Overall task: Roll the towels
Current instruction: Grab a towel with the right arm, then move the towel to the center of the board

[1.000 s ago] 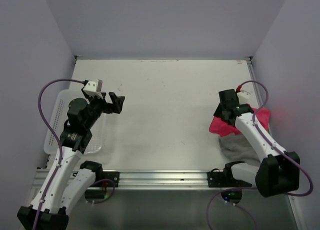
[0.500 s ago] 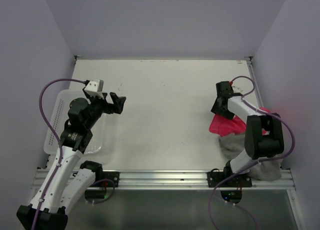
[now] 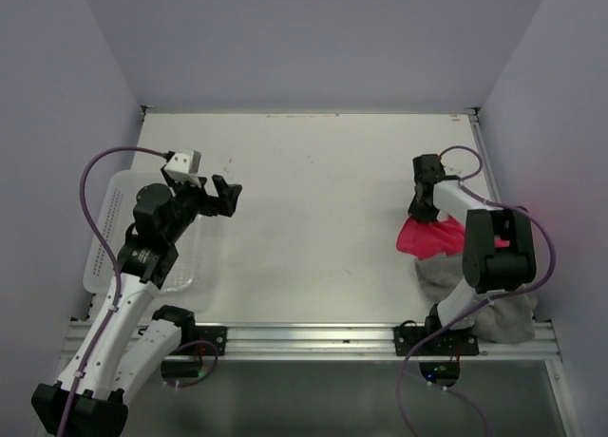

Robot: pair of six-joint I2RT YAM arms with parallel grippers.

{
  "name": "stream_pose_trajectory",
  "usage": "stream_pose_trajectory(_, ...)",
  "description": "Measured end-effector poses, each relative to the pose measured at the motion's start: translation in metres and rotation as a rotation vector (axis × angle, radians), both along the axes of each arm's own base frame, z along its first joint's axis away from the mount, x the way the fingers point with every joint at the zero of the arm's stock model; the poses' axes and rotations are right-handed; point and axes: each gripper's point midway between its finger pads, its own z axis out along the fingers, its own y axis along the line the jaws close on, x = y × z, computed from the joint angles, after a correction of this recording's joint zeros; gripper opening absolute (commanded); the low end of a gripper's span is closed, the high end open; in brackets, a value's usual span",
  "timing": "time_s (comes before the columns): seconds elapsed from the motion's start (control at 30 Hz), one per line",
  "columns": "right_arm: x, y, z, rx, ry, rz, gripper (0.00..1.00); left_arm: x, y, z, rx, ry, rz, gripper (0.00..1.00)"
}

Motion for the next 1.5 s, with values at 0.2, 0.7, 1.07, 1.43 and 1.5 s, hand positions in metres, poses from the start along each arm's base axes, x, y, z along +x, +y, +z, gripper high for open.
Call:
stream_pose_trajectory(0.2, 0.013, -0.001, 0.062, -0.007, -0.117, 0.004, 0.00, 0.001, -0.001, -0.002, 0.001, 0.007, -0.003, 1.00)
stream_pose_trajectory(0.7, 0.047, 0.029, 0.301, 0.112, -0.722, 0.180, 0.00, -0.002, -0.003, 0.000, -0.003, -0.001, -0.019, 1.00)
stream_pose_trajectory(1.07, 0.071, 0.163, 0.328, 0.418, -0.736, 0.553, 0.00, -0.003, -0.003, 0.003, -0.005, -0.010, -0.019, 1.00)
stream_pose_trajectory(1.43, 0.050, 0.238, 0.375, 0.597, -0.845, 0.790, 0.00, -0.003, -0.003, 0.003, -0.005, -0.011, -0.019, 1.00)
stream_pose_trajectory(1.5, 0.046, 0.249, 0.373, 0.623, -0.839, 0.817, 0.00, -0.003, -0.002, 0.003, -0.005, -0.011, -0.019, 1.00)
